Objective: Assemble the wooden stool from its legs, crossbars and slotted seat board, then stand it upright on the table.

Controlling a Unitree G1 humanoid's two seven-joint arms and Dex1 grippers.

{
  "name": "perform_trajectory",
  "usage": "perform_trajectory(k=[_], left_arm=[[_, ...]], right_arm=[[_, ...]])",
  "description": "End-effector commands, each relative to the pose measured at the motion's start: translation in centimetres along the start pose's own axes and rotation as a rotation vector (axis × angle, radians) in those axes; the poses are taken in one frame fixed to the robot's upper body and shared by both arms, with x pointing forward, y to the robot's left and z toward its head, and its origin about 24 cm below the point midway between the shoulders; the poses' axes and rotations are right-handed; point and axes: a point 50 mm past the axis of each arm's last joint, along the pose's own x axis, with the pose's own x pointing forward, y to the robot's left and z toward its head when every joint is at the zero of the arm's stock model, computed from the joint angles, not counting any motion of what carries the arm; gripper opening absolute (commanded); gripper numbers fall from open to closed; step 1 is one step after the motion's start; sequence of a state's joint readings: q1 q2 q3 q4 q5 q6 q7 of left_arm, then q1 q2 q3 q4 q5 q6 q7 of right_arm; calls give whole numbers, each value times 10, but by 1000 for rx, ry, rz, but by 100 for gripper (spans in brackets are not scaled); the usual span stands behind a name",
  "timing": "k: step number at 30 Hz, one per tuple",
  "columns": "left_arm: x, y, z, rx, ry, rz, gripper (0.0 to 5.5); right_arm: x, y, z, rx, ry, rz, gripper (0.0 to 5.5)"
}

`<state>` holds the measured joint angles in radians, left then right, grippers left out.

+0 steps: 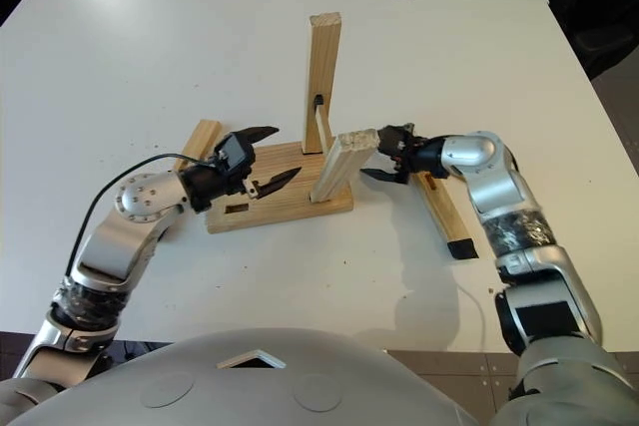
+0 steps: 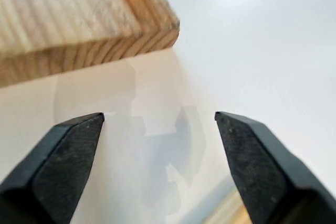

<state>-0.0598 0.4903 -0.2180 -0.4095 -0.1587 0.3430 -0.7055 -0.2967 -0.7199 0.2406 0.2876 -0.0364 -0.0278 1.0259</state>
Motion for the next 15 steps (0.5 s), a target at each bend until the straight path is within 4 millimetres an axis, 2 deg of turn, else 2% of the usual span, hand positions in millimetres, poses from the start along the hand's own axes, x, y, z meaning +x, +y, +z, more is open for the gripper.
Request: perform_trajectory(k=[1, 4, 7, 8, 11, 15], left_arm=[[-22, 28, 5, 22, 14, 47, 402], [-20, 61, 1, 61, 29, 162, 402], [1, 84, -17, 155, 83, 224, 402], [9, 90, -26, 191, 110, 234, 402], [31, 94, -52, 260, 194, 195, 402], [31, 82, -92, 338, 361, 65, 402]], right_arm=[[-31, 33, -11, 33, 39, 111, 390], [-40, 67, -9, 99, 0, 244, 390], [-31, 92, 5, 143, -67, 327, 390], [-27, 97, 11, 155, -91, 341, 372], [-12, 110, 25, 166, -138, 379, 348], [11, 117, 38, 159, -167, 393, 348]])
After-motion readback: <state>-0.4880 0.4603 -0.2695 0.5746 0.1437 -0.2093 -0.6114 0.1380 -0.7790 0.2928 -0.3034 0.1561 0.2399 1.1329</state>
